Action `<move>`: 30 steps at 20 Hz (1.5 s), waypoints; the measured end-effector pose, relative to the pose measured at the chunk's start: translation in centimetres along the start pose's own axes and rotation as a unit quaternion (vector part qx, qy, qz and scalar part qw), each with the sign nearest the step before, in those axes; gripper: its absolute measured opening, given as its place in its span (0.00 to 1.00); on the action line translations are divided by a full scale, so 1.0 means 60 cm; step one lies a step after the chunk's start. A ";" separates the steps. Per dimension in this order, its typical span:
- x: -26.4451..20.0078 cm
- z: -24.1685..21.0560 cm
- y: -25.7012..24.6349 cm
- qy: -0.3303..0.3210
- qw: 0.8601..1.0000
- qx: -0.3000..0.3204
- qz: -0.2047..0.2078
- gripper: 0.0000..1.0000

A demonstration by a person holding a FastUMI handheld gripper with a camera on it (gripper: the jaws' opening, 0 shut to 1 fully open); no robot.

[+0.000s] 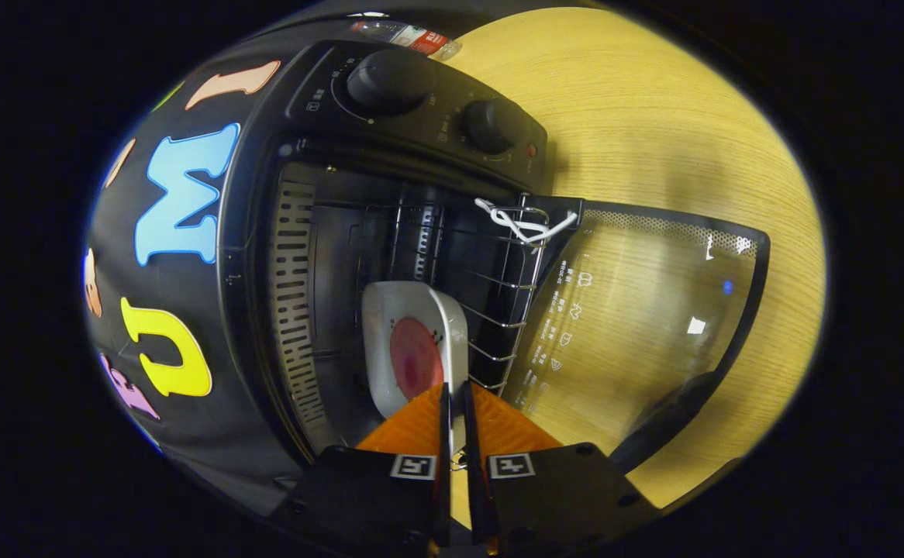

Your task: Open the toaster oven, put the food inside, and close the toaster oven door.

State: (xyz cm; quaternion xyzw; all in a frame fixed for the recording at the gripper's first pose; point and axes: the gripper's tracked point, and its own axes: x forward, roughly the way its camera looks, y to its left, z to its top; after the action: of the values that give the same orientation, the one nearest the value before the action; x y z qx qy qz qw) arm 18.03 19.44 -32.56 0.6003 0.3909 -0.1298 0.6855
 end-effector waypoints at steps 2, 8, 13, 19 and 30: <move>-0.013 0.001 0.007 -0.002 1.000 -0.011 0.011 0.48; -0.079 -0.019 -0.030 0.020 0.994 -0.109 0.008 0.97; -0.140 -0.025 -0.047 0.022 0.977 -0.213 0.021 0.98; -0.178 -0.041 -0.109 0.035 0.930 -0.365 -0.009 0.98; -0.175 -0.047 -0.219 0.089 0.815 -0.567 -0.084 0.98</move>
State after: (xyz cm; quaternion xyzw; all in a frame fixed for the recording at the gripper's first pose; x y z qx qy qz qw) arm 1.51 15.78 -34.72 0.0797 0.5036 0.1118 0.8530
